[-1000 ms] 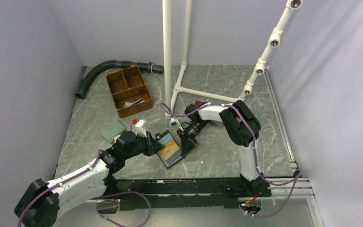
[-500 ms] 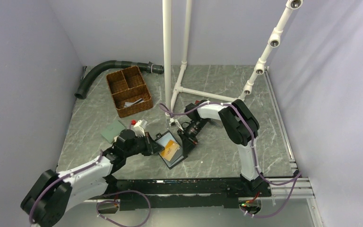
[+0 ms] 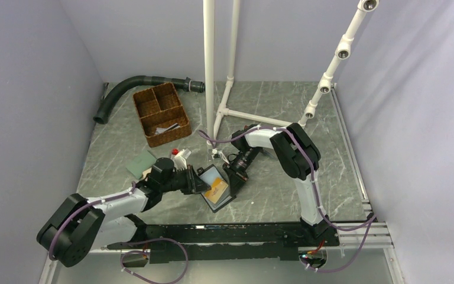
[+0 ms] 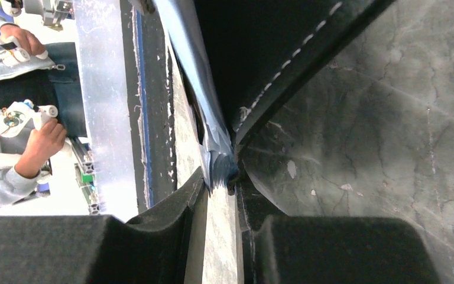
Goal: Take the credit cards out of the card holder
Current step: Remove the credit card from the card holder.
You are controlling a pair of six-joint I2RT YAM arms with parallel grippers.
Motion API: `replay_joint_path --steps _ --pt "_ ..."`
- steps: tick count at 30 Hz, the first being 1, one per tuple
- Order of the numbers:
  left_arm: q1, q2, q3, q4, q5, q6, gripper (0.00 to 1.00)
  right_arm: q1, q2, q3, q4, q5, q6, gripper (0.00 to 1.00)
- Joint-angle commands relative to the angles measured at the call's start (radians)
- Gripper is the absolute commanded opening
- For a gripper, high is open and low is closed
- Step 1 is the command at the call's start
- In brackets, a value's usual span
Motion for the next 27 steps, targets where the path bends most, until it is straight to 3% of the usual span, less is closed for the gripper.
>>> replay_joint_path --steps 1,7,14,20,23,27 --pt "-0.002 0.035 0.047 0.054 0.070 0.005 0.21 -0.003 0.007 0.038 -0.020 -0.007 -0.041 0.00" --pt "-0.002 0.075 0.068 0.030 0.079 0.019 0.39 -0.003 0.005 0.038 -0.025 -0.010 -0.049 0.00" --pt "-0.002 0.134 0.117 -0.019 0.105 0.055 0.38 -0.003 0.006 0.040 -0.030 -0.014 -0.056 0.00" --pt "-0.002 0.183 0.148 -0.012 0.138 0.081 0.19 -0.003 0.008 0.041 -0.031 -0.014 -0.059 0.00" --pt "-0.002 0.202 0.159 0.009 0.164 0.087 0.00 -0.003 0.010 0.040 -0.030 -0.012 -0.058 0.00" --pt "0.003 0.170 0.158 -0.013 0.164 0.099 0.00 -0.009 0.009 0.030 -0.012 0.000 -0.039 0.00"
